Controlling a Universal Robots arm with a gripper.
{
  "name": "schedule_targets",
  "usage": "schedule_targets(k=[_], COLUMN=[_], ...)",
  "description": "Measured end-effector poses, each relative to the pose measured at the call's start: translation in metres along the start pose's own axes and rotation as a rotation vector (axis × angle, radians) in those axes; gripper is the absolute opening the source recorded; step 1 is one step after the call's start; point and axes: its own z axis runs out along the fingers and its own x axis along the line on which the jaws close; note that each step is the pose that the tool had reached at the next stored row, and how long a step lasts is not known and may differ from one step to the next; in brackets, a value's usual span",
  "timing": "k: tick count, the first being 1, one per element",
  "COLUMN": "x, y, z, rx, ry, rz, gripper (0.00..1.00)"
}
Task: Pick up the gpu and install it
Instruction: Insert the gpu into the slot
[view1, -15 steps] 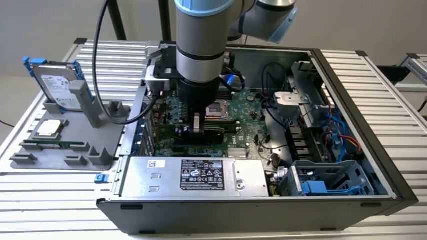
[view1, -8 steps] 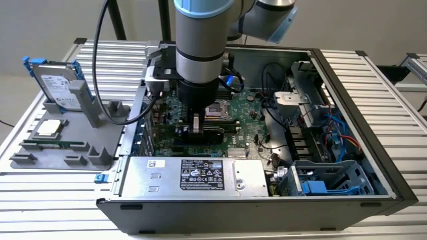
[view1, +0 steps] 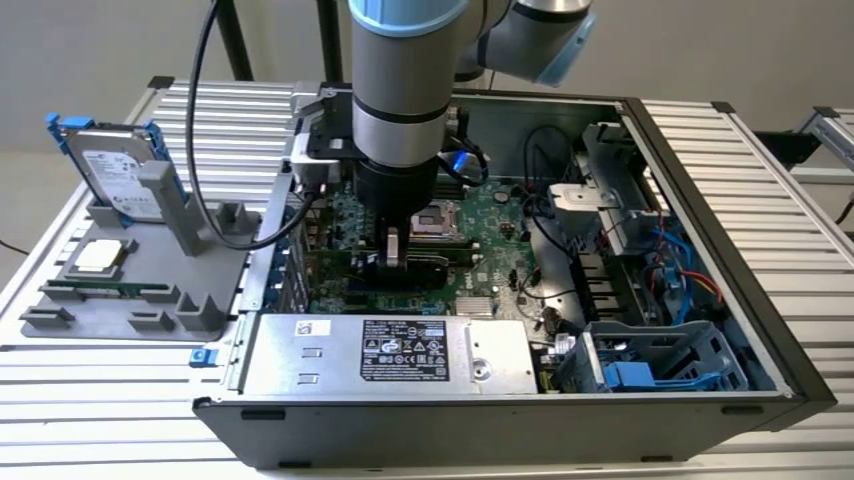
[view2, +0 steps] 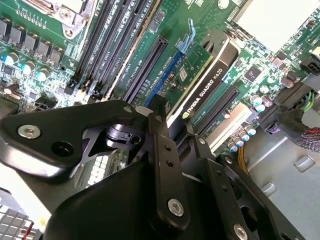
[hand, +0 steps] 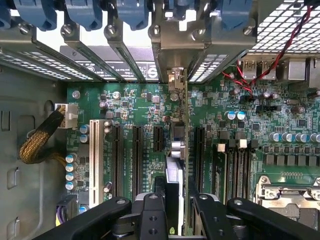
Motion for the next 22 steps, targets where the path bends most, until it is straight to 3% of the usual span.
schedule_targets(k=[13, 14, 16, 18, 22], x=[-0.0001, 0.0, -0.0004, 0.0001, 0.0001], y=[0.0, 0.0001, -0.0002, 0.0, 0.0], z=[0.0011, 0.0022, 0.0037, 0.0021, 0.0021], rx=[-0.0003, 0.0009, 0.0035, 0.0011, 0.0011], ry=[0.0002, -0.0023, -0.0051, -0.0016, -0.0015], rz=[0.0, 0.0, 0.0, 0.0, 0.0], gripper=[0.0, 1.0, 1.0, 1.0, 1.0])
